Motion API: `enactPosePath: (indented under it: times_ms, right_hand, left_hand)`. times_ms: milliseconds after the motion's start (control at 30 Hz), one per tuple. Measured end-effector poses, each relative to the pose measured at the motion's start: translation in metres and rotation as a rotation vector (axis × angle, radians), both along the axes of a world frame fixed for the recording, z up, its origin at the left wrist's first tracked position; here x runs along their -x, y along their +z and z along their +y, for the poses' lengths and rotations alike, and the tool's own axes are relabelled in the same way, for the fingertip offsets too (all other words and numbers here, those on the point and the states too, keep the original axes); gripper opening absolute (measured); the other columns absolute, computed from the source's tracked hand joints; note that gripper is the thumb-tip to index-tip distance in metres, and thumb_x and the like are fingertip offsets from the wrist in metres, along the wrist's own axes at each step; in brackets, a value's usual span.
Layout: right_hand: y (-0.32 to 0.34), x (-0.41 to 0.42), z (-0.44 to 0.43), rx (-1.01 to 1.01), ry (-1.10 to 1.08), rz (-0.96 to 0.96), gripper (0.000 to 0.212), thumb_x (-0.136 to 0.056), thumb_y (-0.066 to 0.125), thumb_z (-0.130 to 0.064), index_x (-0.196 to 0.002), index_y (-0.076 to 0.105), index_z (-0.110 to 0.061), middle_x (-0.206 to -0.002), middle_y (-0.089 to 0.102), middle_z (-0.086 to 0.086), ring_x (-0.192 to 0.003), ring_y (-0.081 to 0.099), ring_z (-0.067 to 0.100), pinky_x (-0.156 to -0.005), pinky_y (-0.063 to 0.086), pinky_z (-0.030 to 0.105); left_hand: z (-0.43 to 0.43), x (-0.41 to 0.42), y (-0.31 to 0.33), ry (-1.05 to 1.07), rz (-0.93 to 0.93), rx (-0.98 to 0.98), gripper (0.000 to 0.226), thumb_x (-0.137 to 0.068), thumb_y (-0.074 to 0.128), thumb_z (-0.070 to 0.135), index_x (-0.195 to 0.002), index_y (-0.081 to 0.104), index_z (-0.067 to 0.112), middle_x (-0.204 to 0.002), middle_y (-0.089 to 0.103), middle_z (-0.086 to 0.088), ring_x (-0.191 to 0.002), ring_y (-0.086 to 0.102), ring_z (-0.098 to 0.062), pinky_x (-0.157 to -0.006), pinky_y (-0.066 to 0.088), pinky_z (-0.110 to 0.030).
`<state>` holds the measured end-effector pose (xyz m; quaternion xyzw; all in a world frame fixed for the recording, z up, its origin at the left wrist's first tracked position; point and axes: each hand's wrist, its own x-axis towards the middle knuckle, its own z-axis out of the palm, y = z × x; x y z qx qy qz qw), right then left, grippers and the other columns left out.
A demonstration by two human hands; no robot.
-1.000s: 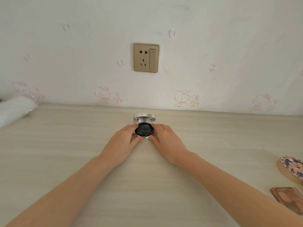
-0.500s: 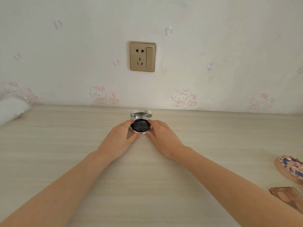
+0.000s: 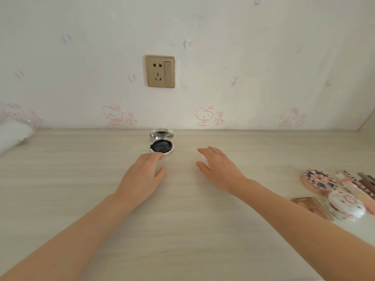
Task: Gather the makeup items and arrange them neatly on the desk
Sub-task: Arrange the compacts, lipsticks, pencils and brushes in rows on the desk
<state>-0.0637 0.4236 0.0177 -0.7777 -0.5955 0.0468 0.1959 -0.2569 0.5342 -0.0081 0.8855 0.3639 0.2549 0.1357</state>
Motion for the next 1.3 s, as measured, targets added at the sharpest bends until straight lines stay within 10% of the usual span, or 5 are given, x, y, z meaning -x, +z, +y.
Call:
enactPosePath:
  times_ms: [600,1300]
  right_hand:
    - [0.018,-0.116,-0.191,0.077,-0.376,-0.154,0.042,-0.098,0.043,-0.036,-0.137,0.047,-0.02,-0.138,0.049,0.0,-0.135,0.033,0.018,-0.106,0.029,0.032]
    - [0.022,-0.204,-0.193,0.371,-0.506,-0.166,0.054,-0.096,0.041,-0.045,-0.112,0.067,-0.001,-0.124,0.061,0.014,-0.12,0.048,0.029,-0.102,0.023,0.035]
  left_hand:
    - [-0.16,-0.157,0.008,-0.376,-0.046,0.122,0.034,-0.096,0.048,0.028,-0.129,0.052,0.019,-0.123,0.061,0.006,-0.123,0.045,-0.012,-0.099,0.04,-0.031]
    - [-0.177,-0.303,-0.001,-0.416,0.24,0.254,0.059,-0.089,0.051,0.055,-0.124,0.058,0.008,-0.133,0.051,-0.01,-0.132,0.033,-0.03,-0.107,0.026,-0.037]
